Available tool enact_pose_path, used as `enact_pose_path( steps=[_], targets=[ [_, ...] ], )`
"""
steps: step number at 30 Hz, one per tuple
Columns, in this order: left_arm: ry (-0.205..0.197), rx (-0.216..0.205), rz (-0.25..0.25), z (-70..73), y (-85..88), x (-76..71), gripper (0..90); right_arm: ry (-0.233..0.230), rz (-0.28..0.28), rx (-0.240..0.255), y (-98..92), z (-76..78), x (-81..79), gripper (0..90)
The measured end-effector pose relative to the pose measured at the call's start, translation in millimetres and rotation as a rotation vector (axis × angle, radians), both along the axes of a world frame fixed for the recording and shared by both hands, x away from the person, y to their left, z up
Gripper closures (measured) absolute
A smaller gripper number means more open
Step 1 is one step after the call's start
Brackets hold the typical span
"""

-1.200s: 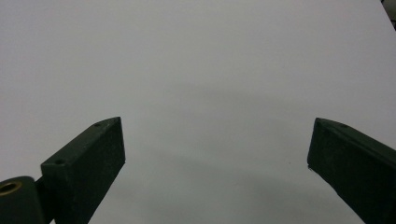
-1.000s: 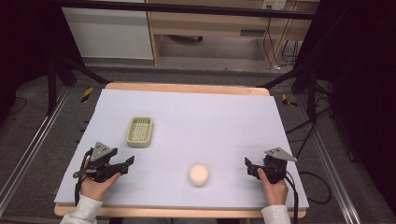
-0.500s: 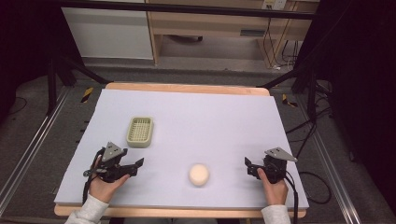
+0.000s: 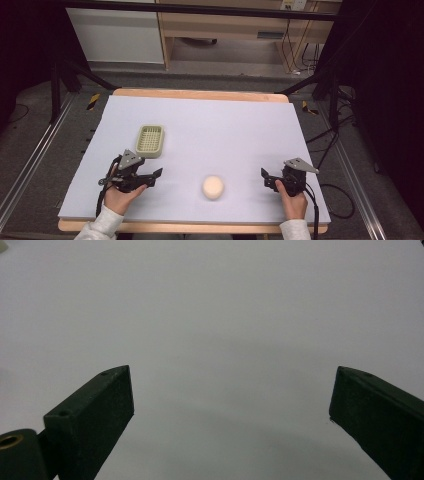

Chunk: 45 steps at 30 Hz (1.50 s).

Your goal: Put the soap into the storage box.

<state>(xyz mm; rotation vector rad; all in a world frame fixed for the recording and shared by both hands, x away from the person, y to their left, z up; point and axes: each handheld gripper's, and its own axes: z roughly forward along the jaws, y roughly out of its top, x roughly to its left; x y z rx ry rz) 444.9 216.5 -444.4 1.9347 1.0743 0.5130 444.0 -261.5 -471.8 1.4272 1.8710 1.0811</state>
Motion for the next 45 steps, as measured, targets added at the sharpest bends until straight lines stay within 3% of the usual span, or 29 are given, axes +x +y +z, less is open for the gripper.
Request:
enact_pose_path(
  steps=[4, 20, 45],
  targets=[
    [-0.002, -0.01, -0.008, 3.5, -7.8, 3.6, 23.4, -0.004, -0.001, -0.01, -0.4, 0.3, 1.3, 4.5],
    [-0.007, 0.03, -0.119, 10.2, -57.0, 4.0, 22.8, -0.014, -0.001, -0.012, -2.0, 1.7, 1.1, 4.5],
    [0.001, 0.033, -0.194, 12.4, -96.1, 3.9, 22.6, -0.009, 0.003, -0.007, 0.5, 2.6, 2.0, 4.3]
  ],
)
